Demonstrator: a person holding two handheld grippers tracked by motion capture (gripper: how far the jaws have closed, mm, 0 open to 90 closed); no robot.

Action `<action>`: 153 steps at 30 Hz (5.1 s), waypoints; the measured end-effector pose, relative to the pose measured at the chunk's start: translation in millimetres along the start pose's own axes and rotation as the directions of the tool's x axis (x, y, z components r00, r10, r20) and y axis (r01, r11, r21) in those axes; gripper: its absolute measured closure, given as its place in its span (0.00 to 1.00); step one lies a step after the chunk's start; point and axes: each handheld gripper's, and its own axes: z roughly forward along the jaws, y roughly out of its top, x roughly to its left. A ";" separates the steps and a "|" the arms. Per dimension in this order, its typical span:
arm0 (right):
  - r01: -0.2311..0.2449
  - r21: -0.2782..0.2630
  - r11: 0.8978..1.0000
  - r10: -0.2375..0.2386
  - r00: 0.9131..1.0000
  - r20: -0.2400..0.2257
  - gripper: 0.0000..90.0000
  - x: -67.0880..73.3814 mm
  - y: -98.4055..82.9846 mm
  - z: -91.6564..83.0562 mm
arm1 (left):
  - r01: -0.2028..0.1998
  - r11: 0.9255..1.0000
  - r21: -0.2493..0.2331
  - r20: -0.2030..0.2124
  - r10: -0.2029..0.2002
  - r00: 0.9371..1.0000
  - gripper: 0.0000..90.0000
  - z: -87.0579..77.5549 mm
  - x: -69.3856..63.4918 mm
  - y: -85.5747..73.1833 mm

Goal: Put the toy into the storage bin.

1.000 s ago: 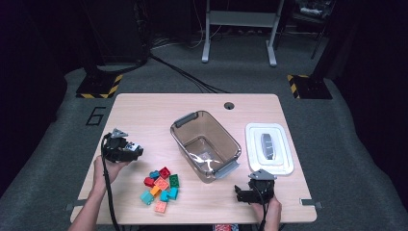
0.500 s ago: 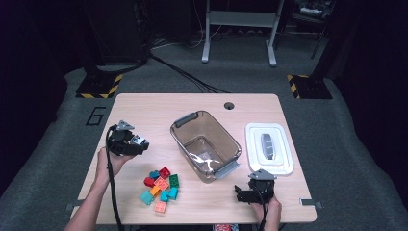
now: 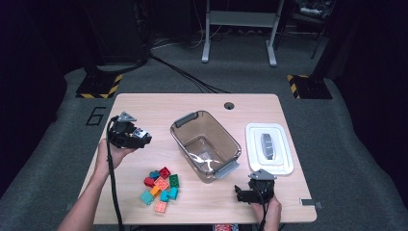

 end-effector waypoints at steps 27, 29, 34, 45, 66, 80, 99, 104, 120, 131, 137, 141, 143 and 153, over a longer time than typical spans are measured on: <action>-0.002 0.001 1.000 0.002 1.000 0.000 0.04 0.1 0.0 0.0 | -0.085 0.996 -0.018 0.041 0.086 0.995 0.28 -0.5 -22.3 74.9; -0.001 0.000 1.000 0.001 1.000 0.001 0.04 0.0 0.0 0.0 | -0.087 0.996 -0.027 0.048 0.089 0.995 0.28 0.9 -25.9 80.4; -0.005 0.002 1.000 0.005 1.000 0.000 0.05 0.4 0.0 -0.1 | -0.096 0.995 -0.029 0.068 0.098 0.993 0.28 5.4 -32.2 90.3; -0.011 0.000 1.000 0.011 1.000 0.005 0.05 0.7 0.0 -0.3 | -0.106 0.994 -0.026 0.106 0.108 0.988 0.28 14.4 -39.1 105.2; -0.012 -0.003 1.000 0.012 1.000 0.010 0.05 0.2 0.1 -0.1 | -0.149 0.987 0.058 0.180 0.136 0.974 0.28 44.2 -58.8 102.0; -0.018 -0.009 1.000 0.018 1.000 0.013 0.06 0.1 0.0 -0.1 | -0.222 0.969 0.111 0.211 0.195 0.958 0.28 70.7 -81.8 85.7; -0.018 -0.008 1.000 0.018 1.000 0.015 0.06 0.0 0.0 -0.2 | -0.298 0.944 0.143 0.234 0.260 0.937 0.28 78.2 -89.6 79.5; -0.018 -0.008 1.000 0.018 1.000 0.015 0.06 0.0 0.0 -0.2 | -0.292 0.947 0.138 0.259 0.250 0.933 0.27 77.7 -87.5 79.2; -0.022 -0.009 1.000 0.022 1.000 0.017 0.07 -0.1 -0.1 -0.5 | -0.241 0.968 0.077 0.249 0.215 0.944 0.10 47.2 -71.3 73.7; -0.022 -0.009 1.000 0.022 1.000 0.017 0.07 -0.2 -0.1 -0.5 | -0.208 0.977 0.042 0.211 0.195 0.958 0.02 21.5 -58.4 50.4; -0.021 -0.009 1.000 0.021 1.000 0.017 0.07 -0.3 -0.1 -0.4 | -0.177 0.983 0.042 0.190 0.166 0.968 0.00 11.2 -43.7 26.6; -0.020 -0.010 1.000 0.020 1.000 0.017 0.07 -0.4 0.0 -0.4 | -0.151 0.987 0.047 0.177 0.141 0.974 0.00 11.6 -33.7 9.6; -0.022 -0.009 1.000 0.022 1.000 0.017 0.07 -0.3 -0.1 -0.4 | -0.137 0.989 0.048 0.174 0.127 0.976 0.00 12.2 -29.2 -0.3; -0.022 -0.010 1.000 0.022 1.000 0.021 0.07 -0.6 0.0 -0.3 | -0.114 0.993 0.022 0.143 0.110 0.984 0.00 14.4 -26.0 -36.4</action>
